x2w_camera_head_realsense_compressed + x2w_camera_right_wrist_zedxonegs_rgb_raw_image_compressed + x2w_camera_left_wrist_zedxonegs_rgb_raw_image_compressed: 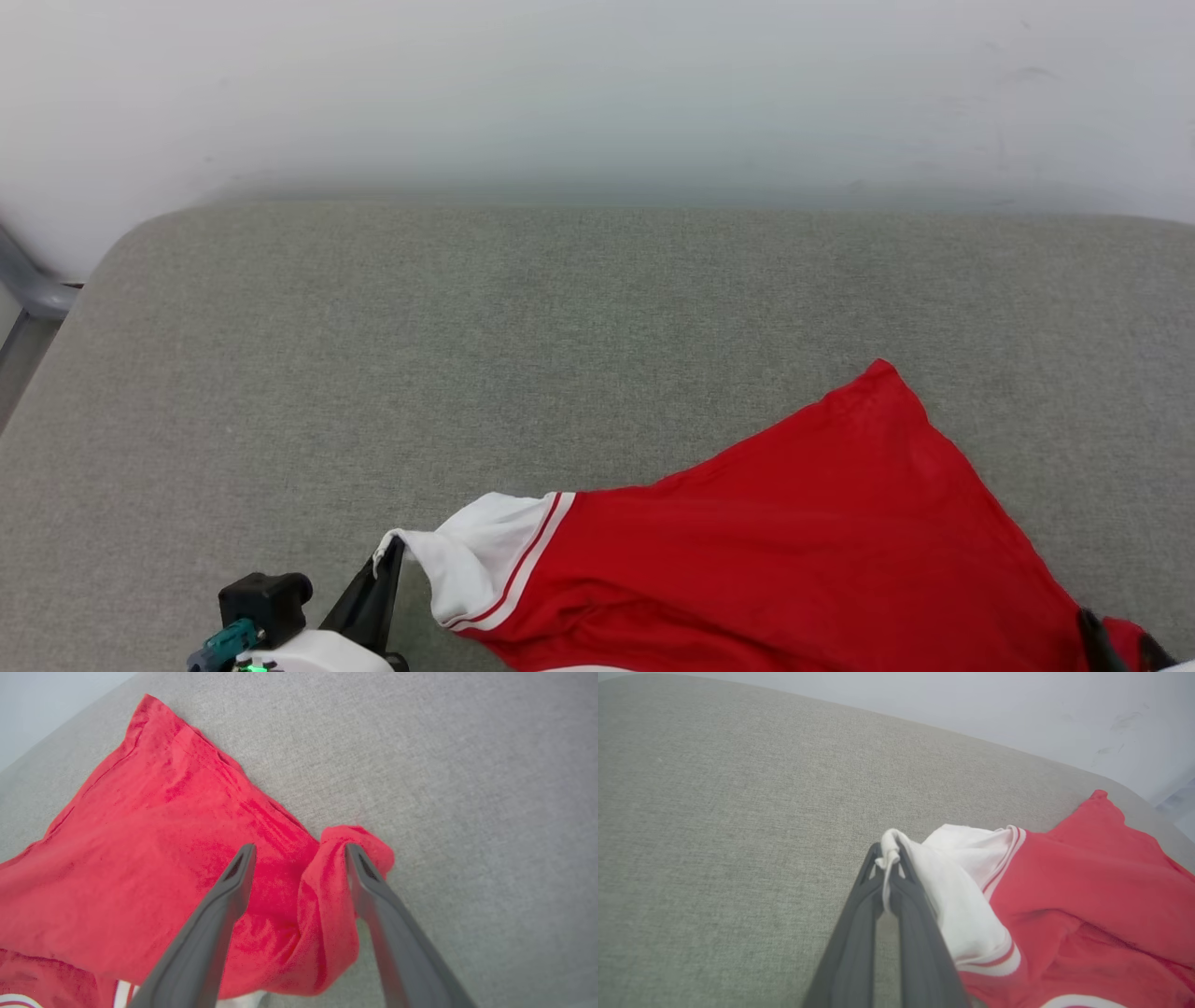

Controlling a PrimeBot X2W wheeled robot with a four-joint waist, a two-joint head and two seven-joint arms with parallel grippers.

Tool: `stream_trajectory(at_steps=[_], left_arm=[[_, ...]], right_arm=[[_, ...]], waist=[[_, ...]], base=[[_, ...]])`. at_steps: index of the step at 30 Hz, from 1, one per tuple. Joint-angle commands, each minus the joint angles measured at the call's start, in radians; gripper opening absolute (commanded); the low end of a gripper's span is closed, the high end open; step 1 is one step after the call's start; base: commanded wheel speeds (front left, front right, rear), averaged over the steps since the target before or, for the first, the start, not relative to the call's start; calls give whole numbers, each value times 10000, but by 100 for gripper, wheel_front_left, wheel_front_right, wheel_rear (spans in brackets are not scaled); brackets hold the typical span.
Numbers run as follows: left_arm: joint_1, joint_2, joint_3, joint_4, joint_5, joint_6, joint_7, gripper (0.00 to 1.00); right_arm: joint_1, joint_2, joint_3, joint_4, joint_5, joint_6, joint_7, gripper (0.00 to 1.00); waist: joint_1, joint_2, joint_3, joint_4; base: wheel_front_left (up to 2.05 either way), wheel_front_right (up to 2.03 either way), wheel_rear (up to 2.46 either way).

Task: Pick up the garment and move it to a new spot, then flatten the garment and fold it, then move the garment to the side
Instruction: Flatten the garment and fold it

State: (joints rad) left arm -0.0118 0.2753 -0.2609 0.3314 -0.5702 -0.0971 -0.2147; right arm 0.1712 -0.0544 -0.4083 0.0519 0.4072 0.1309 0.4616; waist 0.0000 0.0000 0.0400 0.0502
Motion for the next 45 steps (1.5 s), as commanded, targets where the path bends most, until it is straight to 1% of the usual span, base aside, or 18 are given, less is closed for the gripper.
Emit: stream_trajectory(at_steps=[1, 4, 6, 9, 12, 13, 15, 21, 23, 25, 29, 34, 36, 40, 42, 43, 44, 45], left_arm=[[-206, 21, -75, -59, 80, -40, -6, 0], [-357, -7, -148, -175, 167, 0, -34, 0], [-474, -33, -191, -292, 233, 65, -59, 0], [-660, -24, -237, -503, 372, 151, -81, 0], [-840, -43, -302, -723, 466, 195, -94, 0], [-906, -53, -319, -803, 493, 189, -95, 0], [-1059, -83, -366, -952, 524, 204, -109, 0], [-1658, -264, -608, -1204, 683, 106, -187, 0], [-1824, -351, -687, -1229, 740, 102, -226, 0], [-2004, -453, -761, -1255, 762, 71, -270, 0], [-2313, -596, -935, -1261, 821, -14, -347, 0], [-2621, -769, -1135, -1148, 813, -140, -426, 0], [-2692, -824, -1152, -1072, 765, -162, -453, 0], [-2749, -879, -1131, -939, 724, -218, -476, 0], [-2747, -892, -1117, -911, 712, -227, -487, 0], [-2746, -902, -1098, -891, 706, -238, -496, 0], [-2739, -904, -1080, -875, 704, -249, -501, 0], [-2730, -902, -1064, -855, 704, -234, -507, 0]], right_arm=[[-182, -4, 163, -42, -24, -4, -665, 100], [-628, -232, 505, -46, -117, -4, -2030, 100], [-919, -358, 718, 152, -173, -4, -2618, 100], [-1760, -718, 1145, 480, -207, -4, -3009, 100], [-2685, -1134, 1572, 948, -216, -4, -2901, 100], [-3025, -1284, 1716, 1107, -93, -4, -2701, 100], [-3604, -1677, 2018, 1431, 117, -4, -1951, 100], [-5271, -2871, 2663, 1880, 305, -4, 1299, 100], [-5745, -3109, 2959, 1879, 290, -4, 2265, 100], [-6183, -3382, 3340, 1839, 174, -4, 2943, 100], [-6859, -3789, 4129, 2074, 89, -4, 3634, 100], [-7221, -4153, 4798, 2799, 210, -4, 3796, 100], [-7167, -4100, 4983, 3200, 388, -4, 3832, 100], [-6843, -3903, 5336, 4019, 829, 1, 4369, 100], [-6752, -3854, 5379, 4187, 917, 7, 4550, 100], [-6726, -3837, 5452, 4276, 973, 10, 4679, 26], [-6727, -3809, 5494, 4314, 1057, 12, 4731, 0], [-6772, -3780, 5523, 4335, 1086, 12, 4807, 0]], waist=[[0, 0, 61, 135], [0, 0, 169, 272], [0, 0, 298, 365], [0, 0, 596, 451], [0, 0, 924, 537], [0, 0, 1049, 570], [0, 0, 1296, 669], [0, 0, 2085, 1126], [0, 0, 2298, 1230], [0, 0, 2516, 1338], [0, 0, 2887, 1586], [0, 0, 3239, 1877], [0, 0, 3341, 1950], [0, 0, 3449, 2018], [0, 0, 3454, 2018], [0, 0, 3456, 2014], [0, 0, 3452, 2001], [0, 0, 3436, 1983]], base=[[0, 0, 0], [0, 0, 0], [0, 0, 0], [0, 0, 0], [0, 0, 0], [0, 0, 0], [0, 0, 0], [0, 0, 0], [0, 0, 0], [0, 0, 0], [0, 0, 0], [0, 0, 0], [0, 0, 0], [0, 0, 0], [0, 0, 0], [0, 0, 0], [0, 0, 0], [0, 0, 0]])
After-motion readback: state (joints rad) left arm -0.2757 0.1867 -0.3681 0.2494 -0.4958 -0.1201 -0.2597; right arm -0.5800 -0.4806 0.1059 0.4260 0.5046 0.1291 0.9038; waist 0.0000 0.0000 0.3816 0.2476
